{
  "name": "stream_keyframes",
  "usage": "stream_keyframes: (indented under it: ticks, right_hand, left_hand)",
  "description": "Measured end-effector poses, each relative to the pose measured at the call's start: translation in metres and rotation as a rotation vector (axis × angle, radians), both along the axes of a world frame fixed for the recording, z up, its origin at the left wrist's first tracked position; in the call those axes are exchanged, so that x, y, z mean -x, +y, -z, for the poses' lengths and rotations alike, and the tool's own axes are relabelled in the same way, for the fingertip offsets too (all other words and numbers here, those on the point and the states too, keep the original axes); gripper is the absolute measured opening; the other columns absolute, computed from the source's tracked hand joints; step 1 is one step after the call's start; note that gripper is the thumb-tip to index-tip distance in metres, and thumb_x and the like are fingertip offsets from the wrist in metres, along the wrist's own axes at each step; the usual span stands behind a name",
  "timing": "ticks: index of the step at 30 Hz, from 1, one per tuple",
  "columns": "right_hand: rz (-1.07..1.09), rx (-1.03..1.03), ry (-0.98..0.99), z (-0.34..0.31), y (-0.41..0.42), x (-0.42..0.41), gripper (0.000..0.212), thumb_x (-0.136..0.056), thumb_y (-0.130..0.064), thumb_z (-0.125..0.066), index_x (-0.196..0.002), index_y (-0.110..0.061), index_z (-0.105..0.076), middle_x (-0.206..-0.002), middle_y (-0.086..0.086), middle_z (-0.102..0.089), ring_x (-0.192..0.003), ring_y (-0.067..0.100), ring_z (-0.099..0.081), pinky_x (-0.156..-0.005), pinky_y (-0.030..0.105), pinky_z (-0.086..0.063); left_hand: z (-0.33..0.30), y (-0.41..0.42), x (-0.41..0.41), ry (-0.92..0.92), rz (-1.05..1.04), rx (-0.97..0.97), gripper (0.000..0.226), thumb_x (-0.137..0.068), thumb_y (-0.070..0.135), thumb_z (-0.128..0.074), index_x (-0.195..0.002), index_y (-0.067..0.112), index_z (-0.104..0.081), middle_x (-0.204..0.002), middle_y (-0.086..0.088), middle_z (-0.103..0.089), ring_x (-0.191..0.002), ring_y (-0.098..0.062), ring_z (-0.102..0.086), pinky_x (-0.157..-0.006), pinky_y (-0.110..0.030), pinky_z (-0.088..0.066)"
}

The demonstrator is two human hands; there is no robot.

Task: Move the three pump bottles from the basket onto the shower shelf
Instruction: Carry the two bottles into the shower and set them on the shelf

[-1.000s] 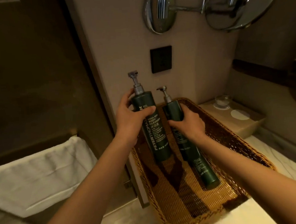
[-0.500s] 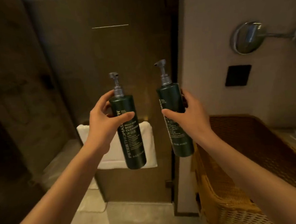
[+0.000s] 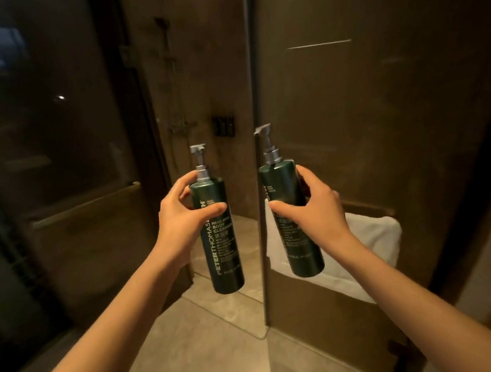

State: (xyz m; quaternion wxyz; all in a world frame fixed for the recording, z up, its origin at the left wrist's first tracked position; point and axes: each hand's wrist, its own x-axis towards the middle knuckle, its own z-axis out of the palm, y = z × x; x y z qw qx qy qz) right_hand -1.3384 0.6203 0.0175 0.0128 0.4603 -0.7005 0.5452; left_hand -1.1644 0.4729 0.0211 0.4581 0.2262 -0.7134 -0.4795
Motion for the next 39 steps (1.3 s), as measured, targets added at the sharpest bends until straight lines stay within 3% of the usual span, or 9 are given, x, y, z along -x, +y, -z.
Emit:
stream_keyframes:
  ticks: [6, 10, 16, 19, 22, 26, 32, 39]
  right_hand:
    - [-0.057, 0.052, -0.087, 0.019, -0.115, -0.044, 0.071, -0.069, -0.046, -0.075, -0.132, -0.038, -0.042, -0.105, -0.032, -0.052, -0.091, -0.014, -0.050, -0.073, 0.010, -0.037]
    - [-0.067, 0.048, -0.098, 0.042, -0.181, -0.064, 0.074, -0.069, -0.047, -0.077, -0.134, -0.037, -0.042, -0.109, -0.028, -0.055, -0.093, -0.012, -0.051, -0.073, 0.010, -0.039]
    - [-0.050, -0.048, -0.072, 0.070, -0.245, -0.070, 0.074, -0.068, -0.046, -0.077, -0.133, -0.038, -0.042, -0.111, -0.024, -0.054, -0.091, -0.013, -0.050, -0.070, 0.006, -0.035]
    - [-0.059, -0.085, -0.095, 0.081, -0.290, -0.059, 0.073, -0.069, -0.044, -0.077, -0.133, -0.036, -0.042, -0.110, -0.025, -0.052, -0.091, -0.012, -0.050, -0.074, 0.011, -0.037]
    - [-0.078, -0.088, -0.116, 0.092, -0.344, -0.037, 0.071, -0.068, -0.046, -0.076, -0.130, -0.039, -0.044, -0.108, -0.028, -0.052, -0.098, -0.004, -0.051, -0.085, 0.026, -0.041]
    - [-0.123, -0.071, -0.169, 0.098, -0.424, 0.006, 0.075, -0.067, -0.047, -0.076, -0.134, -0.033, -0.044, -0.121, -0.016, -0.059, -0.107, 0.005, -0.053, -0.091, 0.032, -0.044]
    - [-0.156, -0.010, -0.234, 0.076, -0.537, 0.069, 0.075, -0.065, -0.045, -0.077, -0.132, -0.034, -0.046, -0.113, -0.019, -0.060, -0.108, 0.005, -0.056, -0.092, 0.030, -0.045]
    - [-0.203, -0.086, -0.231, 0.092, -0.645, 0.122, 0.074, -0.064, -0.046, -0.077, -0.130, -0.039, -0.046, -0.111, -0.021, -0.060, -0.107, 0.005, -0.058, -0.094, 0.034, -0.047]
  left_hand:
    - [0.010, -0.101, -0.052, -0.048, -0.077, 0.034, 0.071, -0.063, 0.020, -0.084, -0.124, 0.040, -0.052, -0.114, 0.021, -0.057, -0.105, 0.004, -0.052, -0.082, -0.027, -0.046]
    - [0.028, -0.162, -0.076, -0.078, -0.109, 0.039, 0.072, -0.065, 0.019, -0.083, -0.127, 0.037, -0.051, -0.108, 0.029, -0.053, -0.101, 0.012, -0.047, -0.075, -0.017, -0.038]
    - [0.054, -0.229, -0.072, -0.118, -0.096, 0.035, 0.068, -0.066, 0.015, -0.082, -0.125, 0.034, -0.053, -0.114, 0.023, -0.054, -0.105, 0.005, -0.049, -0.076, -0.018, -0.038]
    - [0.066, -0.261, -0.057, -0.124, -0.112, 0.011, 0.065, -0.067, 0.013, -0.081, -0.122, 0.035, -0.053, -0.105, 0.032, -0.053, -0.099, 0.016, -0.048, -0.073, -0.012, -0.035]
    - [0.077, -0.304, -0.039, -0.136, -0.150, -0.013, 0.067, -0.067, 0.014, -0.082, -0.124, 0.034, -0.053, -0.108, 0.028, -0.053, -0.102, 0.008, -0.049, -0.080, -0.016, -0.038]
    - [0.079, -0.374, -0.007, -0.201, -0.203, -0.006, 0.070, -0.066, 0.014, -0.082, -0.128, 0.028, -0.052, -0.122, 0.011, -0.056, -0.111, -0.006, -0.049, -0.091, -0.030, -0.042]
    - [0.055, -0.482, 0.058, -0.257, -0.235, 0.063, 0.073, -0.066, 0.016, -0.082, -0.129, 0.032, -0.049, -0.124, 0.015, -0.052, -0.113, -0.003, -0.048, -0.093, -0.029, -0.041]
    - [0.074, -0.579, 0.114, -0.210, -0.294, 0.002, 0.070, -0.065, 0.016, -0.083, -0.125, 0.033, -0.051, -0.119, 0.016, -0.057, -0.111, -0.004, -0.051, -0.101, -0.041, -0.043]
